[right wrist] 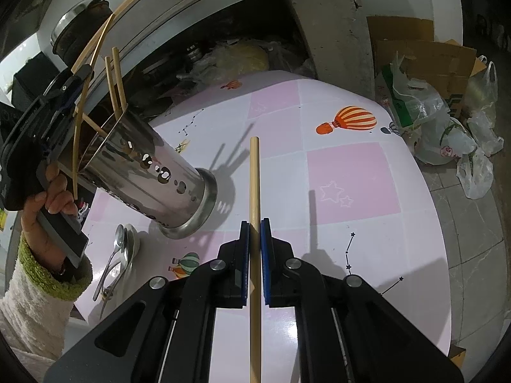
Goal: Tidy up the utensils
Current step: 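Lower the left tool's chopstick into the holder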
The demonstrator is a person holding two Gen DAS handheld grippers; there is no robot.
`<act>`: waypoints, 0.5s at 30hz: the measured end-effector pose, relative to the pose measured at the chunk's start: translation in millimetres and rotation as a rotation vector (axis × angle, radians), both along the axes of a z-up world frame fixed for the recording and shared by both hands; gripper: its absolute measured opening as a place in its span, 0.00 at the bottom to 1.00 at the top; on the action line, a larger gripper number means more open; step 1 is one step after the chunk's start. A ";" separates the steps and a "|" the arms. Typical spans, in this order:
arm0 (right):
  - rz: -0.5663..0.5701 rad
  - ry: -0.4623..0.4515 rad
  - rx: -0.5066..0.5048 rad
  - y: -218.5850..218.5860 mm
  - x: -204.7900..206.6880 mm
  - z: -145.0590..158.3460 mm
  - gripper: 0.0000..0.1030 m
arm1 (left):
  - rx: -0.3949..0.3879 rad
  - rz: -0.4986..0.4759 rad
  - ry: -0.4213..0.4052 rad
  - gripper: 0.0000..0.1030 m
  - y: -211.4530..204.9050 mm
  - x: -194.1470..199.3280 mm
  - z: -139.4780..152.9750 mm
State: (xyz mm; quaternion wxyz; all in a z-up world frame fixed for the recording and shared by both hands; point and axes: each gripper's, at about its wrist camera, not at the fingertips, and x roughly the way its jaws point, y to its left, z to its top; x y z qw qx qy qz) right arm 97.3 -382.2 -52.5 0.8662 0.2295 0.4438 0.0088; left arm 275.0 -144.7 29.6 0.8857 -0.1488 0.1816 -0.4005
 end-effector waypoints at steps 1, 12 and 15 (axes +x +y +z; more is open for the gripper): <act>0.000 0.001 0.001 0.2 0.3 0.0 0.07 | -0.002 0.000 0.005 0.05 0.7 1.5 -0.1; 0.002 0.008 0.007 -1.6 1.0 -2.1 0.07 | -0.123 0.017 -0.023 0.05 1.1 15.3 21.8; 0.002 0.012 0.009 -2.4 1.3 -3.7 0.07 | -0.142 0.029 -0.017 0.05 -0.4 20.3 22.0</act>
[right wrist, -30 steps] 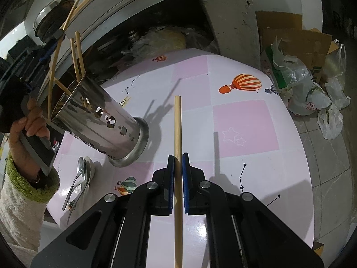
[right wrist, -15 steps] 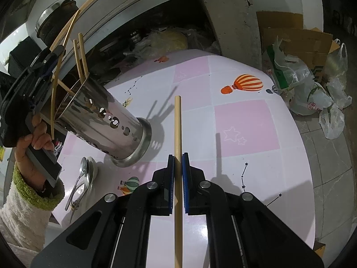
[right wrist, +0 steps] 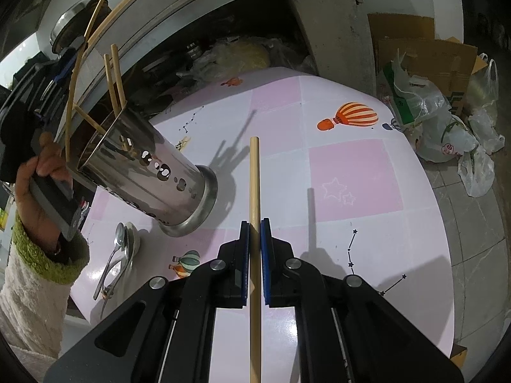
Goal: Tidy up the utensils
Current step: 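Lower the left tool's chopstick into the holder, then open the left tool to release the chopstick into the steel holder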
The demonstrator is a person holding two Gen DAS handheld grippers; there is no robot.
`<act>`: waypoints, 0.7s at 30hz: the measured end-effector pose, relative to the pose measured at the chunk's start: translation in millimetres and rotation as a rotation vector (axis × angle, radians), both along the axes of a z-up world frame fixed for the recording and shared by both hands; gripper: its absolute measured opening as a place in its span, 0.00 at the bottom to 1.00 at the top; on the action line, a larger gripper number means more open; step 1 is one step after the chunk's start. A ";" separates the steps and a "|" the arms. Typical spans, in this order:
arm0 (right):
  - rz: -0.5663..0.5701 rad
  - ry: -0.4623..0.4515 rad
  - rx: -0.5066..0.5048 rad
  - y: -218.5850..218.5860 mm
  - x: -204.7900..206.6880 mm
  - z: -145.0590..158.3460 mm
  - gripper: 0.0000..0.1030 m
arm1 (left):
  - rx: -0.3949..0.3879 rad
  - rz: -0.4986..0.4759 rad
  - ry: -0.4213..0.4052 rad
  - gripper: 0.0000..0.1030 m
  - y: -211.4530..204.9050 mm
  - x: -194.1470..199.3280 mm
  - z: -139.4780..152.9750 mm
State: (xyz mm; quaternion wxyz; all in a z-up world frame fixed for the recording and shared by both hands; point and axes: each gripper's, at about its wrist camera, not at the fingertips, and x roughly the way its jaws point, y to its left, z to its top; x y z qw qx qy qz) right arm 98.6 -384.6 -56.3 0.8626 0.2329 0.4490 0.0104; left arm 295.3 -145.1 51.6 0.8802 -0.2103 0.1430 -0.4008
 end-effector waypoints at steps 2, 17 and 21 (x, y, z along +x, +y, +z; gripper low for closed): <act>0.001 0.000 0.003 -1.1 0.0 -0.6 0.07 | -0.005 0.001 0.011 0.05 -0.6 2.7 -2.5; 0.005 -0.006 0.006 0.3 -1.3 0.1 0.07 | 0.004 -0.001 0.029 0.05 9.4 -4.6 -22.0; 0.005 -0.009 0.003 1.1 -1.8 1.9 0.07 | 0.001 -0.010 0.039 0.05 15.7 -8.5 -27.0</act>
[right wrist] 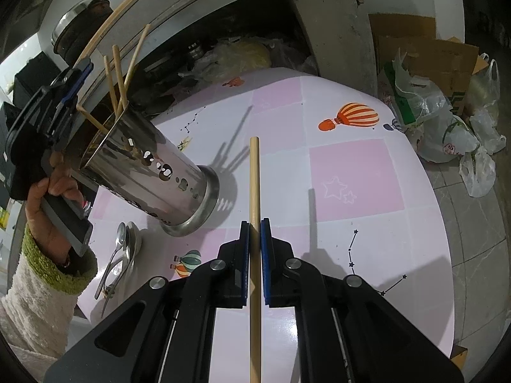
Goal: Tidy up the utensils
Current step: 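Open the left tool to release the chopstick into the steel holder, then carry the right tool's chopstick over the steel holder and lower it in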
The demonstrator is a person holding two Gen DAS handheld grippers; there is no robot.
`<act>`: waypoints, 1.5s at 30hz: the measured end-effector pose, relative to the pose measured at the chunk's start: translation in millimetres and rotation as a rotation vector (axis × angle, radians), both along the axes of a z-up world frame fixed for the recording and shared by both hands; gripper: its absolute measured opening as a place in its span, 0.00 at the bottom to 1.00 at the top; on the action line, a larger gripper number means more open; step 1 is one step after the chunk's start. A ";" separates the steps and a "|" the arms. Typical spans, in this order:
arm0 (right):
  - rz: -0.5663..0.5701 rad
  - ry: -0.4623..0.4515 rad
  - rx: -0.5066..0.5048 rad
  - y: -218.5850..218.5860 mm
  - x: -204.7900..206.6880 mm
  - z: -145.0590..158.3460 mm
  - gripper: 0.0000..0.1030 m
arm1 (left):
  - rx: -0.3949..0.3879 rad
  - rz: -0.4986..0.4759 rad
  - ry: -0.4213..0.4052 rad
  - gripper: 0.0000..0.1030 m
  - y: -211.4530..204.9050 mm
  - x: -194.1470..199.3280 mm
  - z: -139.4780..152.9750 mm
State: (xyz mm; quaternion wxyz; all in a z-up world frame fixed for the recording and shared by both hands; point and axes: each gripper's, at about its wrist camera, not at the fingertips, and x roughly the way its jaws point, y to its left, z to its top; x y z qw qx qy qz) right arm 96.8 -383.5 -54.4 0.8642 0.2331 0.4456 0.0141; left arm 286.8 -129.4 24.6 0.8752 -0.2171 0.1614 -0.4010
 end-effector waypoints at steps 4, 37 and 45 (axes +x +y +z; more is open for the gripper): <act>0.002 -0.001 -0.002 0.7 0.3 1.1 0.07 | 0.015 -0.008 0.005 0.05 0.1 -2.9 -4.8; 0.217 -0.481 0.076 70.5 95.8 166.7 0.07 | 0.163 0.066 0.035 0.41 59.5 -61.4 0.7; 0.260 -0.549 0.063 97.3 150.1 179.3 0.07 | 0.184 0.087 0.035 0.45 75.0 -67.3 -2.0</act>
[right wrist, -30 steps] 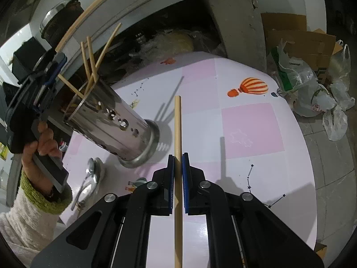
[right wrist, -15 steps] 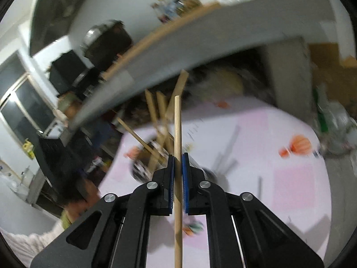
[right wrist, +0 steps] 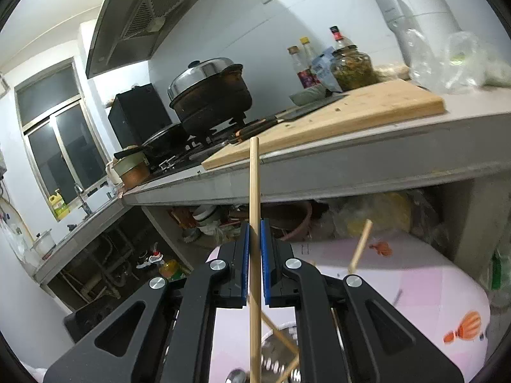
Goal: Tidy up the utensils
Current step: 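Carry the right tool's chopstick over the steel holder and lower it in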
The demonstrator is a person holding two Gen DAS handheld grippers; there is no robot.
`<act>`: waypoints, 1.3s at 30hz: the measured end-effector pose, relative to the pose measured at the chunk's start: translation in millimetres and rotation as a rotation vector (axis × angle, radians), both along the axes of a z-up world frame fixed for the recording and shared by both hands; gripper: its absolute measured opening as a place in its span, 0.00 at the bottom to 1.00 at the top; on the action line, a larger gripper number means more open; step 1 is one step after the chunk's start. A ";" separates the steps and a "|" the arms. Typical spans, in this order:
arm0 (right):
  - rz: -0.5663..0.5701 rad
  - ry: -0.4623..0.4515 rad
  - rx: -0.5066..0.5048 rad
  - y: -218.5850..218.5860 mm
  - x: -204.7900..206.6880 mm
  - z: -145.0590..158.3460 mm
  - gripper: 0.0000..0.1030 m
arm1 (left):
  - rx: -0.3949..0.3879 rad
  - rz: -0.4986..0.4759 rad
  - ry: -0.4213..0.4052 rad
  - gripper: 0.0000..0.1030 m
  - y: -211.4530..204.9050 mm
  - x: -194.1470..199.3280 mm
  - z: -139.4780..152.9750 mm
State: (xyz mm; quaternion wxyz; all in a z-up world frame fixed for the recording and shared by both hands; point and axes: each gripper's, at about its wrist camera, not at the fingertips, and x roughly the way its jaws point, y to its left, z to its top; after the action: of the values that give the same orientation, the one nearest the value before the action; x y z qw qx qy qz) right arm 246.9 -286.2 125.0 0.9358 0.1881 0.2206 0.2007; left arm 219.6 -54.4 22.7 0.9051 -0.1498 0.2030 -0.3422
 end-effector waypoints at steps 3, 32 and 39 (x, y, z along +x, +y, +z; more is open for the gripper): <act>0.014 0.003 -0.005 7.6 14.4 -10.3 0.07 | 0.002 0.010 0.012 0.45 6.0 2.2 -4.2; -0.018 -0.068 -0.174 24.4 -16.8 -80.0 0.07 | 0.010 0.023 0.054 0.45 9.5 11.8 -15.7; -0.035 -0.073 -0.185 18.3 -32.1 -82.9 0.07 | 0.003 0.022 0.060 0.45 7.6 12.9 -15.2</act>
State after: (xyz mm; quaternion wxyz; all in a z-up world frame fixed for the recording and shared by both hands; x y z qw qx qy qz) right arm 214.8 -267.9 42.1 0.9600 0.0972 0.2006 0.1696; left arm 232.5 -46.8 7.4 0.9026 -0.1608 0.2288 -0.3272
